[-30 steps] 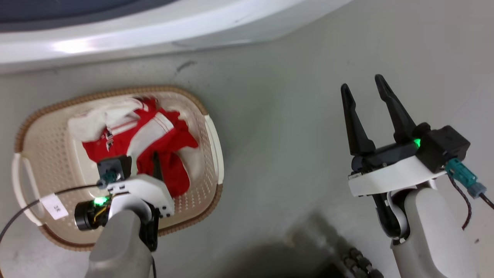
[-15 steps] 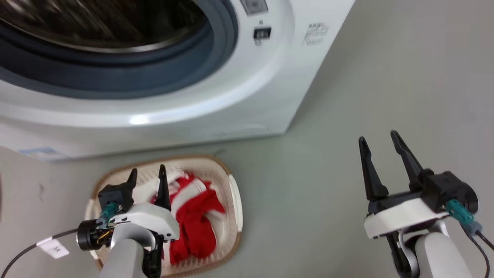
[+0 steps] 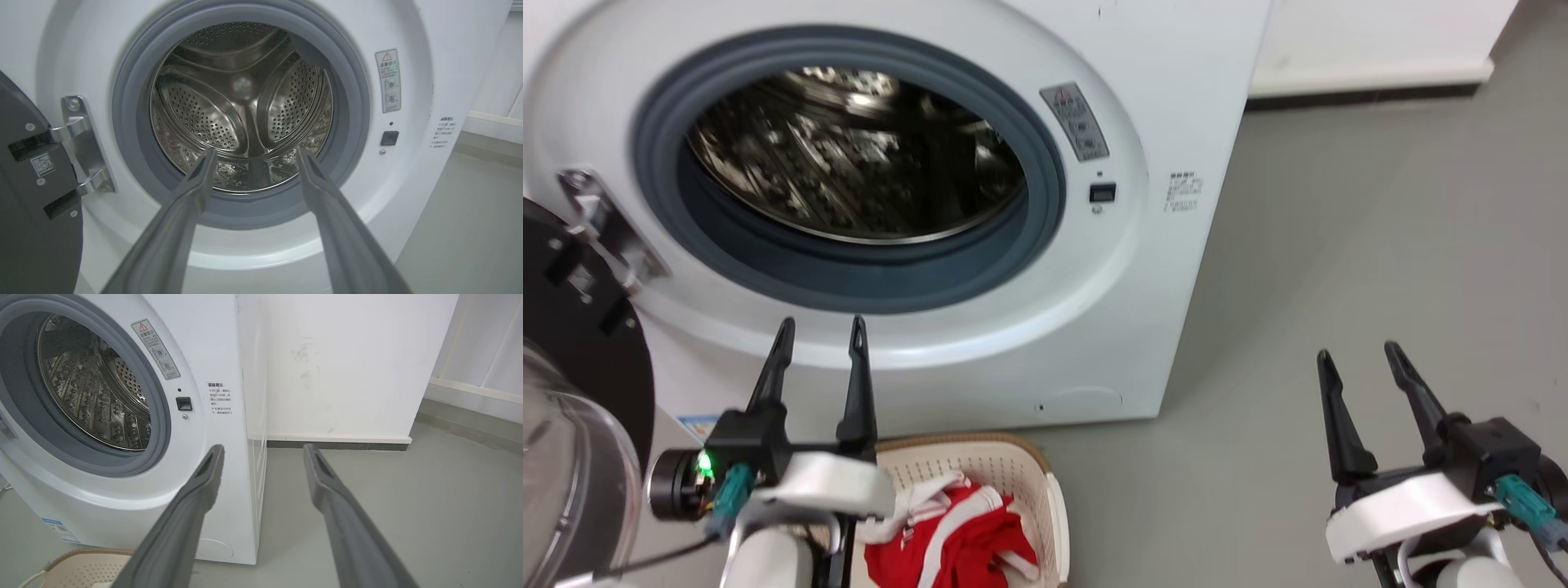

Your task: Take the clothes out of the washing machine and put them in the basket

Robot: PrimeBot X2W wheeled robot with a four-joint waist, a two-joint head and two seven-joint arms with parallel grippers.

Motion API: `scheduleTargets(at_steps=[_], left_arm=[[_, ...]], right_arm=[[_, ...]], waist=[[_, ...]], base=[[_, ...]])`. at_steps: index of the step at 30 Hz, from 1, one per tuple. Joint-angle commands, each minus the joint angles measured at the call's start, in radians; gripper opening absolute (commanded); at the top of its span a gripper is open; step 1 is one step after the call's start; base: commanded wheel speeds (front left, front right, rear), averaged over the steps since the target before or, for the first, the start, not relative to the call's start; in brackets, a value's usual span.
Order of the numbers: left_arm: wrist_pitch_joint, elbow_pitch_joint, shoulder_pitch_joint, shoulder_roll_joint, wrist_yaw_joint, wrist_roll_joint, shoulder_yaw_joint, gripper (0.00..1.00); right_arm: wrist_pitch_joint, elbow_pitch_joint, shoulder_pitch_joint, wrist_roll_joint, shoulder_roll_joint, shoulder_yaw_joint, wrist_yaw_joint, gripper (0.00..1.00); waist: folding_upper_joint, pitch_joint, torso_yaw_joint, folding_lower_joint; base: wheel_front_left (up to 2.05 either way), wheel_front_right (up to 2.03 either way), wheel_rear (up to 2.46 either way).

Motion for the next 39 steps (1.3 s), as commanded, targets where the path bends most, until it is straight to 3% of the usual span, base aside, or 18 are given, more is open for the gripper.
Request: scheduleTargets(at_steps=[1,12,29,30,34,39], left_arm=[[-0.002,-0.032,0.044,0.013,-0.005,0.015,-0.003,1.0],[0.008,-0.103,0.232,0.022,0.014,0.019,-0.006,1.0],[0.022,-0.114,0.252,0.03,0.026,0.0,-0.02,1.0],[0.023,-0.112,0.249,0.028,0.027,-0.001,-0.021,0.0],[0.03,-0.085,0.248,0.024,0.026,-0.014,-0.018,0.0],[0.062,-0.067,0.228,0.022,0.016,-0.121,-0.001,0.0]], right_arm=[[0.01,-0.014,0.028,-0.009,0.0,-0.003,-0.001,1.0],[0.053,-0.085,0.125,0.001,0.0,-0.002,-0.001,1.0],[0.062,-0.099,0.143,0.014,0.0,0.008,-0.001,1.0],[0.061,-0.097,0.134,0.012,0.0,0.008,0.0,0.0],[0.059,-0.078,0.142,0.025,0.0,0.012,0.0,0.0],[0.067,-0.065,0.13,0.144,-0.007,0.01,0.0,0.0]], waist=[[0.0,-0.062,0.016,0.0003],[0.0,-0.123,0.036,0.0003],[0.0,-0.127,0.053,0.0003],[0.0,-0.127,0.053,0.0003],[0.0,-0.127,0.053,0.0003],[0.0,-0.126,0.055,0.0003]], base=[[0.0,0.0,0.0],[0.0,0.0,0.0],[0.0,0.0,0.0],[0.0,0.0,0.0],[0.0,0.0,0.0],[0.0,0.0,0.0]])
